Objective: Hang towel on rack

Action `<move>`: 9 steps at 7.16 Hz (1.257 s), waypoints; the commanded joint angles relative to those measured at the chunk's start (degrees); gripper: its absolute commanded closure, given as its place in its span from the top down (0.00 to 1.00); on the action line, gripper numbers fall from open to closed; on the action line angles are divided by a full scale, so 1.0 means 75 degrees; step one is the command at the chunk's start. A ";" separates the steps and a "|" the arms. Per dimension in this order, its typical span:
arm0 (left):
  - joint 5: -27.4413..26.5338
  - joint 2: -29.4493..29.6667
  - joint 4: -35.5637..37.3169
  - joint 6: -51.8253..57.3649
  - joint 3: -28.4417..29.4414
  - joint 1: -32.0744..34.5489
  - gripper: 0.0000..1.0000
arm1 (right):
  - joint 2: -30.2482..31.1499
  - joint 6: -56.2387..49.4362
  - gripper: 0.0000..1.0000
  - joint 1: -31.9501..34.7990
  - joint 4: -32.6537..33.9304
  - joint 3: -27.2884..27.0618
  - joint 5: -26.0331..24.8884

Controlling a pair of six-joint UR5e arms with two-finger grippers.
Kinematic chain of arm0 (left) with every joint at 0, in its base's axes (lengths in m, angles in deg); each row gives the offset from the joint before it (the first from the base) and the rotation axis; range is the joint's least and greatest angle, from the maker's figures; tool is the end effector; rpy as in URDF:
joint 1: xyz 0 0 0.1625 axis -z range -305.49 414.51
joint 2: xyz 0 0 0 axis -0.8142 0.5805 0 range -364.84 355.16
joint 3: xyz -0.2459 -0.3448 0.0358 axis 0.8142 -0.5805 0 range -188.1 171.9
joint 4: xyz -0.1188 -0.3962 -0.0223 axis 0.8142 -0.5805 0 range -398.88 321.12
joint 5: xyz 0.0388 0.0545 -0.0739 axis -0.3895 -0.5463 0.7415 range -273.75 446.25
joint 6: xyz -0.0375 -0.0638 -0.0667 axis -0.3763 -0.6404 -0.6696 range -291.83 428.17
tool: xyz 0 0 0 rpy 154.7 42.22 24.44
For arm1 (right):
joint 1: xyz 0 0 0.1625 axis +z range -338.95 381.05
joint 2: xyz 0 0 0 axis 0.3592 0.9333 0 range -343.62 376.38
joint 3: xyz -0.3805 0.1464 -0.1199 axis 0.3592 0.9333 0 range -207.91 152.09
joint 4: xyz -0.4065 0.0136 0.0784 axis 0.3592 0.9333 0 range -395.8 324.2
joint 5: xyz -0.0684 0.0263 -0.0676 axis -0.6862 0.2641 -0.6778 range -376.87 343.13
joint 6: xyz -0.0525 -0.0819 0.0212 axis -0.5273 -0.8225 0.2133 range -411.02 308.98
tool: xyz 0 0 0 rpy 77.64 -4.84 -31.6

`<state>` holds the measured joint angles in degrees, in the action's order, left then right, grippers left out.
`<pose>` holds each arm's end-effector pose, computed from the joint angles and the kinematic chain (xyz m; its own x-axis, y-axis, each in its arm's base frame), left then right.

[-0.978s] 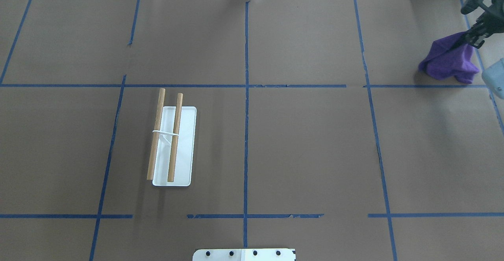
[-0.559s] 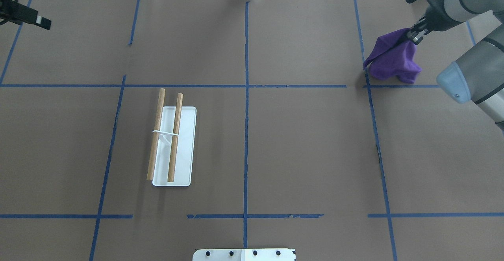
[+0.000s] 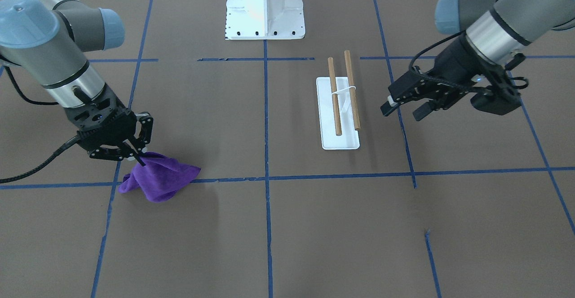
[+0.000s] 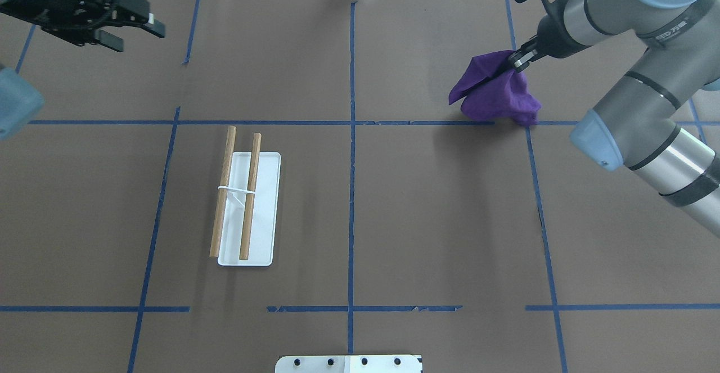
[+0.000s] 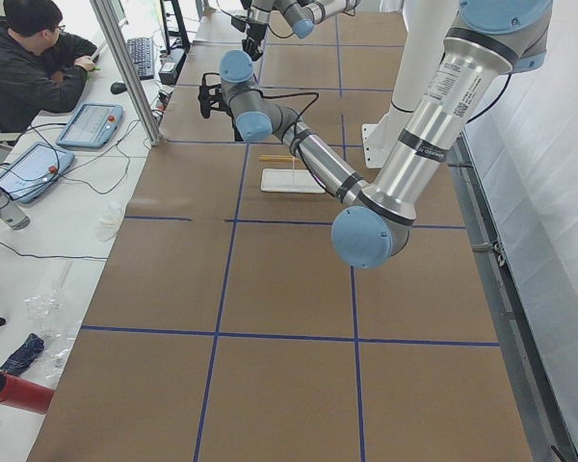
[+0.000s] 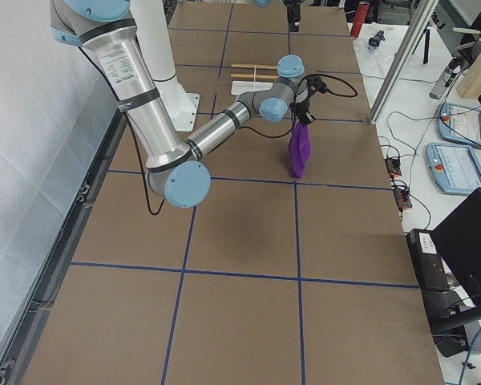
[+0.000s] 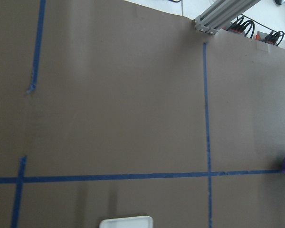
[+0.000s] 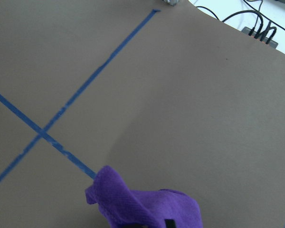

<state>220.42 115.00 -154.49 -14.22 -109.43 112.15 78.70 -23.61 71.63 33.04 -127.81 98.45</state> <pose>0.2735 -0.5508 0.2096 0.2440 -0.2076 -0.9473 0.2328 0.9608 -0.1506 -0.3343 -0.5497 0.2611 0.5656 -0.5756 0.5906 0.0778 0.7502 0.6567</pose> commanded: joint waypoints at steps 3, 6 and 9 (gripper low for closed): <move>-0.1355 0.1129 -0.0066 -0.4008 0.0606 -0.1391 1.00 | -0.0141 0.1930 0.00 -0.0964 -0.0049 -0.1384 -0.0970; -0.1905 0.1433 -0.0078 -0.5568 0.1050 -0.1626 1.00 | -0.0188 0.2520 0.00 -0.1340 -0.0304 -0.1633 -0.1569; -0.1952 0.1657 -0.0112 -0.6531 0.1287 -0.1685 1.00 | -0.0199 0.2568 0.00 -0.1435 -0.0975 -0.1574 -0.1747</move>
<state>205.86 126.57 -155.20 -60.06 -100.59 99.62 77.28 -4.52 61.08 26.45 -139.62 85.66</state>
